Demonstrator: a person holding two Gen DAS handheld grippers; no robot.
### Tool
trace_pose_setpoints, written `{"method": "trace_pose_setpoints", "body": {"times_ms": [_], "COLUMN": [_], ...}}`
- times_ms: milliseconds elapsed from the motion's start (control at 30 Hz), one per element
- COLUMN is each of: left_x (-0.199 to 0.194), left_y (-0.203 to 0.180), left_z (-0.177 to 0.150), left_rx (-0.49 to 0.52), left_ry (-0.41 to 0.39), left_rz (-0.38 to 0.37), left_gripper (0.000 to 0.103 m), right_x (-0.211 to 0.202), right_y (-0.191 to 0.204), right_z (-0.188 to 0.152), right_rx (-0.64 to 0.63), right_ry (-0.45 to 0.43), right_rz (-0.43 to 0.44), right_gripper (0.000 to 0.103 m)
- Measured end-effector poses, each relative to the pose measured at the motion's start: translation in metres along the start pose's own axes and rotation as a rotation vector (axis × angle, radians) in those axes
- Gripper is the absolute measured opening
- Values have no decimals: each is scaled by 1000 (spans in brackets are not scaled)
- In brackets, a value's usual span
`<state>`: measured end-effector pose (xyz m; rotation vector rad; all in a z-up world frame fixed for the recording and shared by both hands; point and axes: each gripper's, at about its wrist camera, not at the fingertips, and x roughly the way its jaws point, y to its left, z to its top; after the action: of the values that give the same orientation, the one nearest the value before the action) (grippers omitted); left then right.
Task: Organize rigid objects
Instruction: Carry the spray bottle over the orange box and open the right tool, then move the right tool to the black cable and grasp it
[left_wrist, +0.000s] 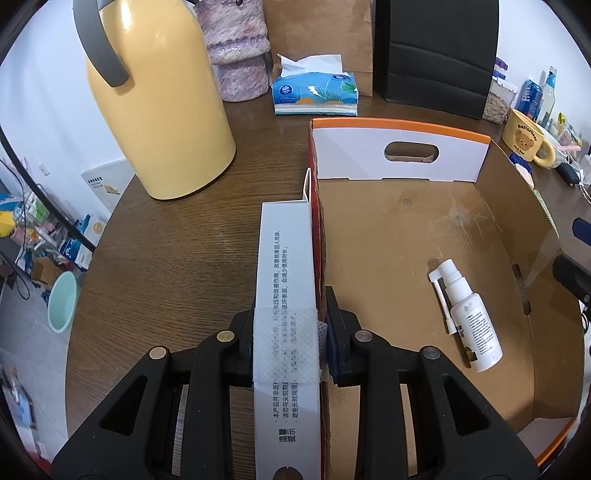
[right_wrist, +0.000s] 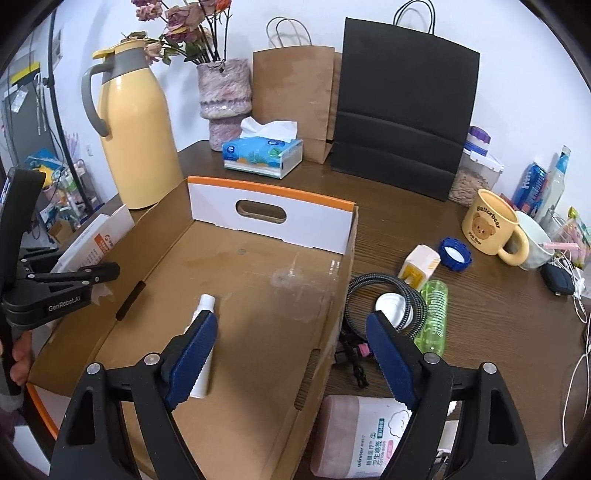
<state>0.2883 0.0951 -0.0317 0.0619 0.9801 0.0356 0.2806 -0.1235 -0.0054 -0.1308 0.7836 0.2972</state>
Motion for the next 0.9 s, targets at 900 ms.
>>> {"method": "trace_pose_setpoints", "body": {"times_ms": [900], "left_x": [-1], "left_y": [-5], "left_z": [-4], "left_rx": [36], "left_ry": [-22], "left_rz": [35], "left_gripper": [24], "right_x": [-42], "right_y": [-73], "right_z": [-43], "right_rx": [101], "right_ry": [30], "right_rz": [-188], "right_gripper": [87]}}
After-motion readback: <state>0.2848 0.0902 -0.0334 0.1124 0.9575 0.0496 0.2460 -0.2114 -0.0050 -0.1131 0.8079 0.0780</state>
